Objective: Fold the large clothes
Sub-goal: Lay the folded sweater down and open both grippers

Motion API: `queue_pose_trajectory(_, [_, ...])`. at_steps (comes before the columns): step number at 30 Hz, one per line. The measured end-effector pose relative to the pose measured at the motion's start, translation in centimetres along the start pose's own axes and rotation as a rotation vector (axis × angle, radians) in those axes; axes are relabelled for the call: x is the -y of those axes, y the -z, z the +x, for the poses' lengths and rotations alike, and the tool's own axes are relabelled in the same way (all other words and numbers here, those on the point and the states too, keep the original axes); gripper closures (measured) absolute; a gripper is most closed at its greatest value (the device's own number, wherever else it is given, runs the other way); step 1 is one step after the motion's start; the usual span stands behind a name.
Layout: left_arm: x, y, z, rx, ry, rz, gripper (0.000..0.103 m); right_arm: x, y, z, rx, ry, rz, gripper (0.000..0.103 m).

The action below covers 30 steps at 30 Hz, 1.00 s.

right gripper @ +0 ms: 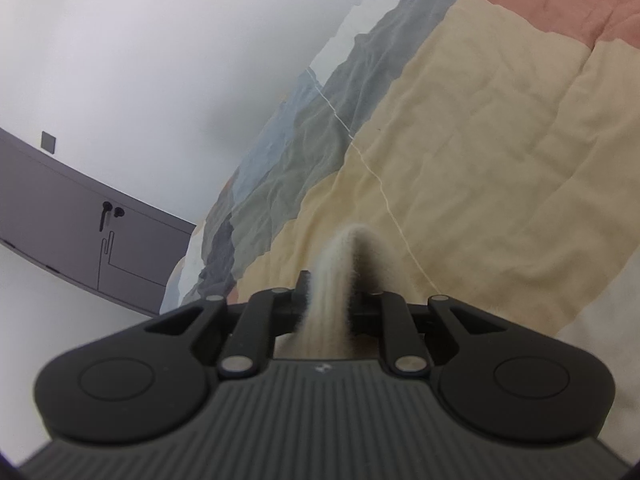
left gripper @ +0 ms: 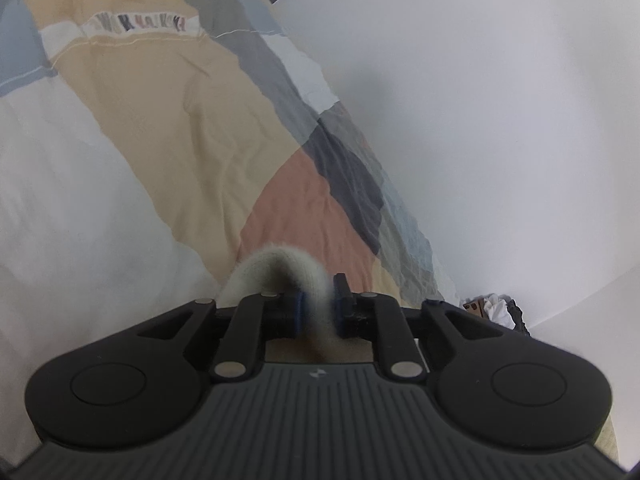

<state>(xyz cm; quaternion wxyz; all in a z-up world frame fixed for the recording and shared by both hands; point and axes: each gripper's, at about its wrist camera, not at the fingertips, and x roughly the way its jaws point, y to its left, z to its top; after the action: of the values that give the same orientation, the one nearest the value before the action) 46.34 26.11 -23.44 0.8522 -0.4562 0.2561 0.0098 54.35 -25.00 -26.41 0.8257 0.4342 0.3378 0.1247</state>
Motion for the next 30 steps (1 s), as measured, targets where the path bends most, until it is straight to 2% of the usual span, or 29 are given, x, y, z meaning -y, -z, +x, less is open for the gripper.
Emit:
queue_pose_trajectory(1, [0.3, 0.0, -0.4, 0.002, -0.001, 0.011, 0.074, -0.1, 0.1, -0.2, 0.000, -0.002, -0.009, 0.084])
queue_pose_trajectory(3, [1.0, 0.2, -1.1, 0.006, -0.006, 0.038, 0.049, -0.5, -0.1, -0.7, 0.001, -0.003, -0.026, 0.081])
queue_pose_trajectory(4, [1.4, 0.4, -1.5, 0.003, -0.001, 0.058, 0.047, -0.8, 0.0, -0.9, 0.001, -0.005, -0.039, 0.076])
queue_pose_trajectory(6, [2.3, 0.6, -2.2, -0.016, 0.009, 0.097, 0.039, -1.8, 0.1, -1.6, -0.007, -0.011, -0.083, 0.056])
queue_pose_trajectory(7, [2.8, 0.7, -2.6, -0.029, 0.013, 0.115, 0.036, -2.4, 0.2, -2.0, -0.016, -0.008, -0.124, 0.037])
queue_pose_trajectory(8, [3.2, 0.8, -3.1, -0.041, 0.014, 0.128, 0.033, -3.2, 0.4, -2.4, -0.017, -0.007, -0.176, 0.030])
queue_pose_trajectory(10, [3.9, 1.1, -4.4, -0.049, 0.010, 0.164, 0.032, -4.5, 0.9, -3.5, 0.003, 0.008, -0.273, 0.029])
queue_pose_trajectory(13, [4.9, 1.9, -6.6, -0.066, 0.009, 0.270, 0.027, -5.7, 1.6, -4.7, 0.003, 0.023, -0.362, 0.028])
queue_pose_trajectory(15, [5.1, 2.4, -8.0, -0.082, -0.014, 0.322, 0.026, -6.2, 2.1, -5.0, -0.042, 0.039, -0.416, 0.028])
queue_pose_trajectory(18, [4.8, 3.0, -9.5, -0.102, -0.043, 0.375, 0.026, -7.1, 3.7, -5.1, -0.104, 0.137, -0.559, 0.029])
queue_pose_trajectory(22, [4.6, 3.7, -8.5, -0.170, -0.161, 0.444, 0.026, -7.7, 5.7, -4.9, -0.131, 0.193, -0.704, 0.029])
queue_pose_trajectory(26, [4.1, 4.5, -6.9, -0.164, -0.309, 0.511, 0.026, -8.0, 6.6, -3.2, -0.109, 0.256, -0.823, 0.030])
queue_pose_trajectory(30, [3.9, 4.2, -5.1, -0.136, -0.354, 0.495, 0.026, -7.1, 6.2, -0.8, -0.101, 0.295, -0.817, 0.030])
